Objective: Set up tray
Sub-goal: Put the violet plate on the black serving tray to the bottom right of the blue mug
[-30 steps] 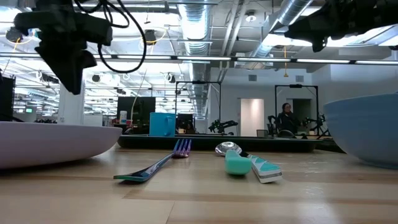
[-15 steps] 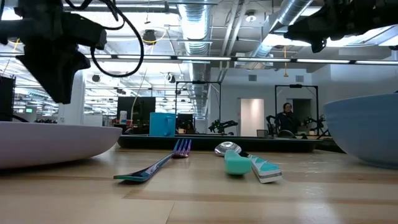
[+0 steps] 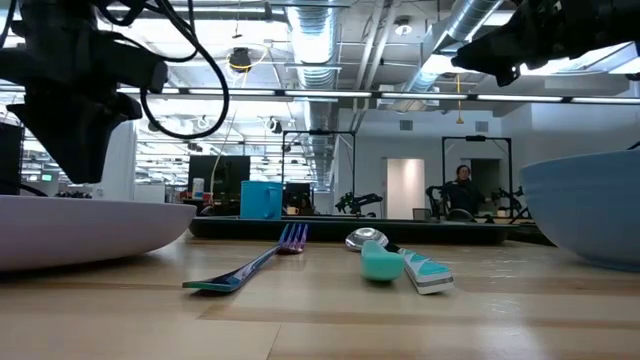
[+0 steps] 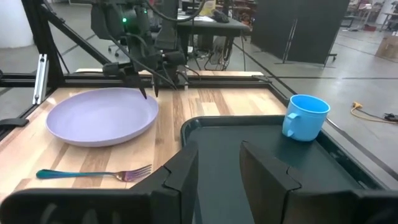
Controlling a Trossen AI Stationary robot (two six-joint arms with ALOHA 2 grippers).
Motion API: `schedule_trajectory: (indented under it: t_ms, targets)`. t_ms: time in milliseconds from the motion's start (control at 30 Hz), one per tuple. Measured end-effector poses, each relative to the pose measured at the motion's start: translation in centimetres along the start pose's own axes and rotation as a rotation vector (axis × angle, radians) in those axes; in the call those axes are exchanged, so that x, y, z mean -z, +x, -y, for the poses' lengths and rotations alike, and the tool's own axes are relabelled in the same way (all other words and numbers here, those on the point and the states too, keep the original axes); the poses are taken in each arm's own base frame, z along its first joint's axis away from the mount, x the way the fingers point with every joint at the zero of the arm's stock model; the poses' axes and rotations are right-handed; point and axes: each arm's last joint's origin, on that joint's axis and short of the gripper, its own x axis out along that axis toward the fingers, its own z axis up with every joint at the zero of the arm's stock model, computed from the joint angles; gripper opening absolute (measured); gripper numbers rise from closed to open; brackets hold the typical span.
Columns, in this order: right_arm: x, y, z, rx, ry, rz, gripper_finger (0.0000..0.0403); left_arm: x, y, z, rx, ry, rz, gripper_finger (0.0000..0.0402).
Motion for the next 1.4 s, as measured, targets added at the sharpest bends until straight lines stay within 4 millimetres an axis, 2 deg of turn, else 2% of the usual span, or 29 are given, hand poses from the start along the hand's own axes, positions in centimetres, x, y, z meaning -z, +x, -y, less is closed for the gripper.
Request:
schedule_trajectory:
  t_ms: [400,600,867,1400]
  targets:
    - [0.0,0.0,0.0,-0.002,0.000,0.000,0.0107,2.5,2.9,-0.8,-0.028,-0.017,-0.085,0.0112]
    - [0.1,0.0,-0.1,-0.014,-0.002,-0.007,0.0107,2.4,3.0,-0.7,-0.020,-0.026,-0.079,0.0112]
    - [0.8,-0.2,-0.9,-0.302,-0.010,-0.069,0.0107,2.5,3.0,-0.6,0.016,-0.014,-0.103,0.0112]
    - [0.7,-0.2,-0.9,-0.301,-0.010,-0.057,0.0107,2.5,3.0,-0.7,0.006,0.016,-0.097,0.0112]
